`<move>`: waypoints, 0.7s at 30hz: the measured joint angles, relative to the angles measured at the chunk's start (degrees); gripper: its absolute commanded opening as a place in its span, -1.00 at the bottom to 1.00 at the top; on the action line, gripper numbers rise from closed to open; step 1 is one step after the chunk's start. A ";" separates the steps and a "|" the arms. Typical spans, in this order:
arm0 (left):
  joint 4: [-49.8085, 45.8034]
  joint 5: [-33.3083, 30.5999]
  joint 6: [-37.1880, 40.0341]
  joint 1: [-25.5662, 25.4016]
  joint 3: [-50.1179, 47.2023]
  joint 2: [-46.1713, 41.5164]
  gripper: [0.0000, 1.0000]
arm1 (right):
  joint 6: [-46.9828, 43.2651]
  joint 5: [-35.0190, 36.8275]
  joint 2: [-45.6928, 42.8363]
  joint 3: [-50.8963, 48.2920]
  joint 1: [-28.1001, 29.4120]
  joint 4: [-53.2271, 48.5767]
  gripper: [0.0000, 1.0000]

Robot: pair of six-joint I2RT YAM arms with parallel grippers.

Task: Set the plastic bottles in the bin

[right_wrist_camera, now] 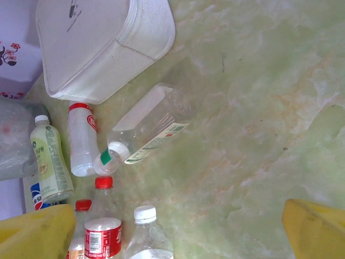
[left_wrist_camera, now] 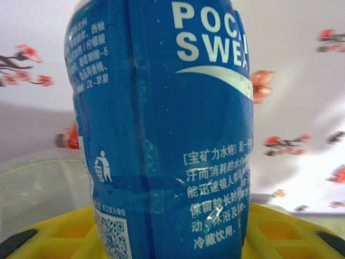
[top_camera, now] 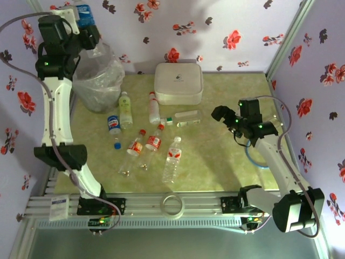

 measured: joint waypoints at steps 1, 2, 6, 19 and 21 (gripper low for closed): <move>-0.39 -0.42 0.59 1.03 1.40 2.25 -0.56 | -0.17 -0.02 -0.07 0.00 0.00 -0.02 0.98; -0.87 -0.87 0.94 1.92 2.97 4.66 -0.58 | -0.22 -0.02 -0.20 0.00 0.00 -0.04 0.98; -2.75 -2.12 1.57 4.20 7.93 13.11 -0.64 | -0.66 0.00 -1.55 0.00 0.00 -0.50 0.97; -7.82 -3.61 5.62 5.46 8.22 21.44 -0.36 | -1.27 0.31 -7.50 -3.34 0.00 -1.92 0.97; -8.63 -3.61 6.40 5.46 7.85 21.44 -0.23 | -1.49 0.52 -7.87 -3.34 0.00 -1.97 0.98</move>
